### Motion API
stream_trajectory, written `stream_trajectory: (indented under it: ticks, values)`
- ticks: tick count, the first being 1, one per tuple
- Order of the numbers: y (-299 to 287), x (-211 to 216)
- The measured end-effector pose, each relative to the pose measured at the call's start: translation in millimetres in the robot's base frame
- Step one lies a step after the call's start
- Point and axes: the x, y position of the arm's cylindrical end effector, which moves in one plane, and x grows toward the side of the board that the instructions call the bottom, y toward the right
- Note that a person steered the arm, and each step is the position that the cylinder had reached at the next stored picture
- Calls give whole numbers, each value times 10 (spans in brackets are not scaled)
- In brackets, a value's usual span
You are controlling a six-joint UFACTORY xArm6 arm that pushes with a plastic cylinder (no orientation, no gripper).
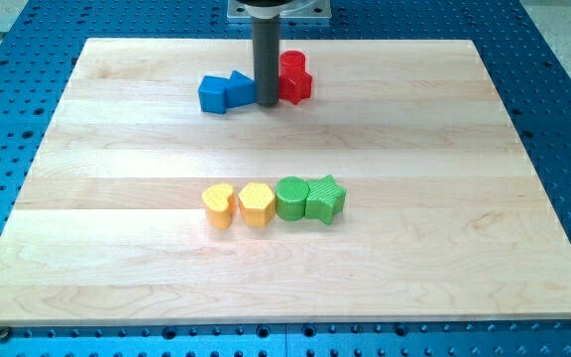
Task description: Move the yellow hexagon closely to the heart
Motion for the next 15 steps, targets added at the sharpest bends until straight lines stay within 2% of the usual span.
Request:
stream_trajectory:
  ticks: [1, 2, 3, 4, 5, 6, 7, 8, 9, 10, 11, 12, 13, 14, 15]
  values:
    - [-407, -134]
    - [-525, -285]
    - [-118, 80]
    - [745, 731]
    - [1846, 1359]
    - [1925, 1906]
    - [1462, 2247]
    - [519, 2378]
    - [-27, 2089]
    - [-122, 1818]
    - [119, 1694]
    - [872, 1857]
    - [788, 1719]
    - [389, 1280]
    - [-228, 1338]
